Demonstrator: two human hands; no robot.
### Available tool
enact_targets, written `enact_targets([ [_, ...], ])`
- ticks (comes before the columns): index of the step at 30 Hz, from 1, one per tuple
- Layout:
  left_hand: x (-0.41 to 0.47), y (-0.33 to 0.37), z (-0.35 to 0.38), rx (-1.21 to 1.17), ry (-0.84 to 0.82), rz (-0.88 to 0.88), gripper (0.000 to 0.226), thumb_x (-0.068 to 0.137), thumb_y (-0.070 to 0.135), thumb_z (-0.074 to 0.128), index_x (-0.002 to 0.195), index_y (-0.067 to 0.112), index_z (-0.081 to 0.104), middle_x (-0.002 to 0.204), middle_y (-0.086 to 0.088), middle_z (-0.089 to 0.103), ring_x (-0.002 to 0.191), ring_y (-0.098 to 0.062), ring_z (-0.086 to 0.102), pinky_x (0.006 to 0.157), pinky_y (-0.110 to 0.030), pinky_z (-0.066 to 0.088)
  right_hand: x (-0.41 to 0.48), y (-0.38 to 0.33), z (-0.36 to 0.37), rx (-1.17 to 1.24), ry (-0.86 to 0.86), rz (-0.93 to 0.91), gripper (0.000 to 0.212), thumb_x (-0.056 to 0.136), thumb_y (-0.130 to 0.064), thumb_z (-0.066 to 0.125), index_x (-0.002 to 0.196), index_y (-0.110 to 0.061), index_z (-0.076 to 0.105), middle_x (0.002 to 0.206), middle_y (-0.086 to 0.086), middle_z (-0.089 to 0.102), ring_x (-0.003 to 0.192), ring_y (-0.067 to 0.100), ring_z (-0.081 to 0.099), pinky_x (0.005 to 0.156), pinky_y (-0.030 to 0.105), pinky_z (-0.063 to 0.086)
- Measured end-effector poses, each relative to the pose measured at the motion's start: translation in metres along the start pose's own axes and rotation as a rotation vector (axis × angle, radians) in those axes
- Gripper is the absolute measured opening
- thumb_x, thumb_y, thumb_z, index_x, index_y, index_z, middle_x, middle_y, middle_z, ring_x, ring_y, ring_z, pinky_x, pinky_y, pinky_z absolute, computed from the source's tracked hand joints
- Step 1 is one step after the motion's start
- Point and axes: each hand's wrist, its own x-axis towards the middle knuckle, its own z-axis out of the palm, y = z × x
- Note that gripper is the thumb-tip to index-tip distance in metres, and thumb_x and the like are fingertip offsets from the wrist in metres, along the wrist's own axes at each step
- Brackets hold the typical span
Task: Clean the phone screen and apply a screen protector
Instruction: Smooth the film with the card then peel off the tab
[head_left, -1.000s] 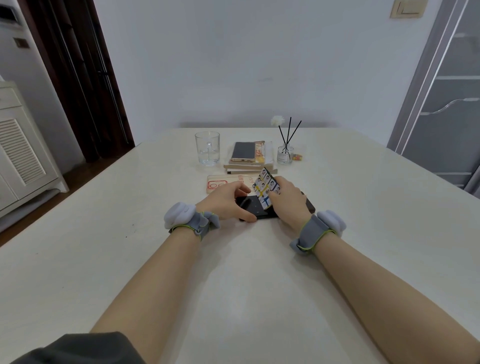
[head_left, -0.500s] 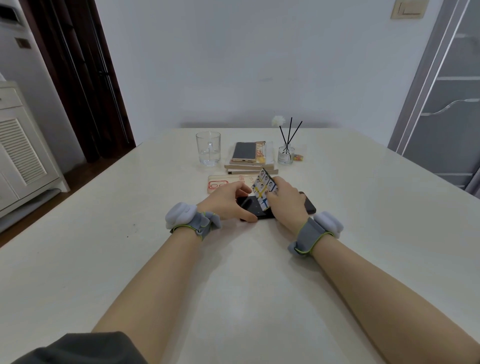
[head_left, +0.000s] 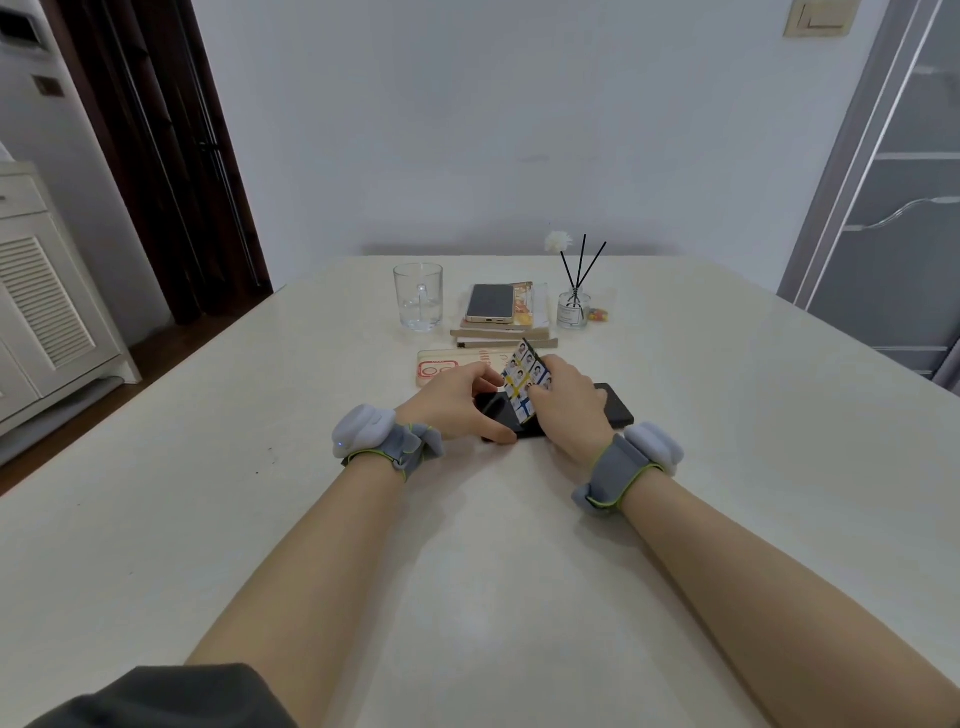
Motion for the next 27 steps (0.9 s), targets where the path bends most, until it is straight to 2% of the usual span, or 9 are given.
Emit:
enact_targets([
  [6, -0.001, 0.0, 0.0, -0.009, -0.005, -0.009, 0.069, 0.061, 0.032, 0.085, 0.121, 0.024, 0.052, 0.122, 0.004, 0.057, 0.108, -0.011, 0.051, 0.086, -0.021, 0.036, 0.004, 0.015, -0.01, -0.008, 0.093, 0.097, 0.027, 0.09, -0.012, 0.039, 0.116, -0.014, 0.05, 0.12, 0.011, 0.062, 0.108, 0.035, 0.054, 0.097, 0.04, 0.028],
  [12, 0.0, 0.001, 0.0, -0.001, -0.002, -0.005, 0.07, 0.062, 0.03, 0.085, 0.123, 0.021, 0.052, 0.122, 0.001, 0.058, 0.11, -0.013, 0.052, 0.088, -0.021, 0.037, 0.002, 0.006, 0.002, -0.01, 0.012, 0.005, 0.025, 0.091, -0.012, 0.037, 0.114, -0.012, 0.047, 0.121, 0.011, 0.061, 0.11, 0.035, 0.053, 0.095, 0.041, 0.026],
  [19, 0.0, -0.002, 0.0, -0.003, -0.009, -0.006, 0.07, 0.061, 0.033, 0.085, 0.122, 0.024, 0.052, 0.122, 0.004, 0.058, 0.112, -0.012, 0.051, 0.09, -0.022, 0.037, 0.006, 0.014, -0.008, 0.007, 0.061, 0.064, 0.026, 0.091, -0.013, 0.036, 0.114, -0.013, 0.049, 0.123, 0.01, 0.06, 0.11, 0.034, 0.052, 0.095, 0.041, 0.027],
  [24, 0.002, -0.001, 0.0, -0.003, 0.001, 0.0, 0.07, 0.06, 0.031, 0.086, 0.121, 0.023, 0.053, 0.122, 0.001, 0.059, 0.112, -0.014, 0.053, 0.091, -0.022, 0.039, 0.003, 0.005, 0.002, -0.035, -0.016, -0.003, 0.025, 0.092, -0.012, 0.035, 0.115, -0.014, 0.046, 0.121, 0.011, 0.061, 0.11, 0.035, 0.052, 0.092, 0.041, 0.027],
  [27, 0.001, -0.002, 0.001, -0.01, 0.003, 0.0, 0.07, 0.06, 0.03, 0.086, 0.121, 0.022, 0.052, 0.122, 0.001, 0.059, 0.113, -0.014, 0.053, 0.092, -0.022, 0.039, 0.003, 0.002, 0.0, -0.022, -0.004, -0.014, 0.026, 0.091, -0.012, 0.036, 0.115, -0.015, 0.048, 0.121, 0.009, 0.061, 0.111, 0.034, 0.052, 0.093, 0.041, 0.025],
])
